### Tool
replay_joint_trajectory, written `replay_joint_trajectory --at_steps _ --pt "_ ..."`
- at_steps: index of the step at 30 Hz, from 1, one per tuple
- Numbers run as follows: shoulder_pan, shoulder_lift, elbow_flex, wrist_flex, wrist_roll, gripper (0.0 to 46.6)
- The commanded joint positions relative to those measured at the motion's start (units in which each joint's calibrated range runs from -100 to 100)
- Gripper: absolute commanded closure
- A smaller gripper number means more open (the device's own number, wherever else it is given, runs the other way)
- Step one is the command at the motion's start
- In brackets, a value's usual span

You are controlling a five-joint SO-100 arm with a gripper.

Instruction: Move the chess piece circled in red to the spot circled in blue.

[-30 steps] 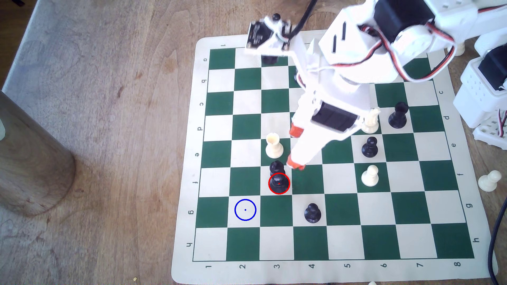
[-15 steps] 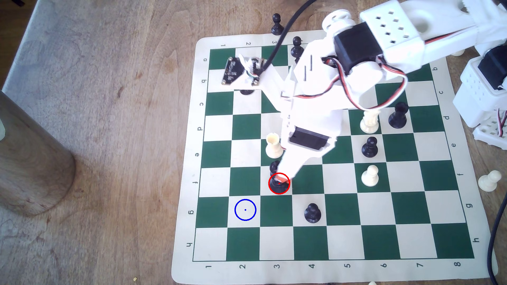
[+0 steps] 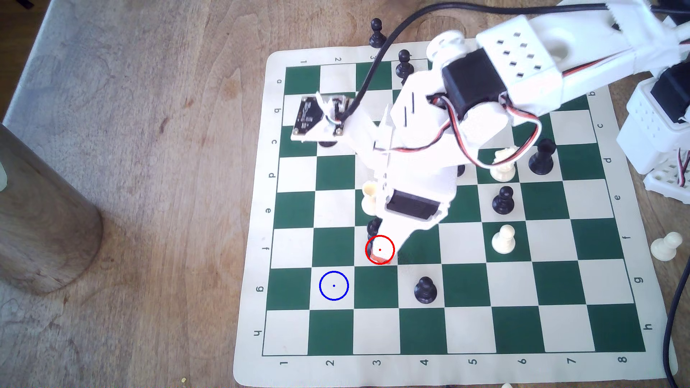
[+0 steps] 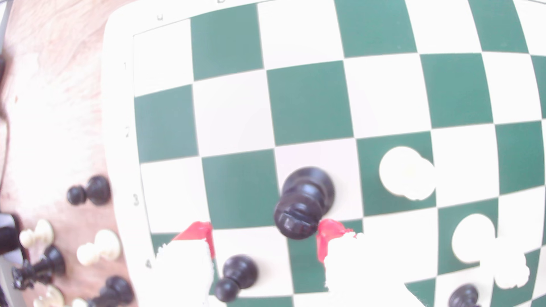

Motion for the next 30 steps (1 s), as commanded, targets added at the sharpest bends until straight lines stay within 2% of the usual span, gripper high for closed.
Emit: replay_joint_trajectory --at_steps 1,7,11,16,30 --pt "0.0 -0.6 -4.6 -1.0 -0.1 28.0" --pt "0.5 0.3 -4.6 -1.4 0.0 28.6" --pt "0.5 1.1 -4.6 -2.0 0.0 31.7" --pt "0.2 1.4 -4.6 -2.6 -0.1 32.7" --pt "0.3 2.8 -4.2 -3.9 -0.2 44.4"
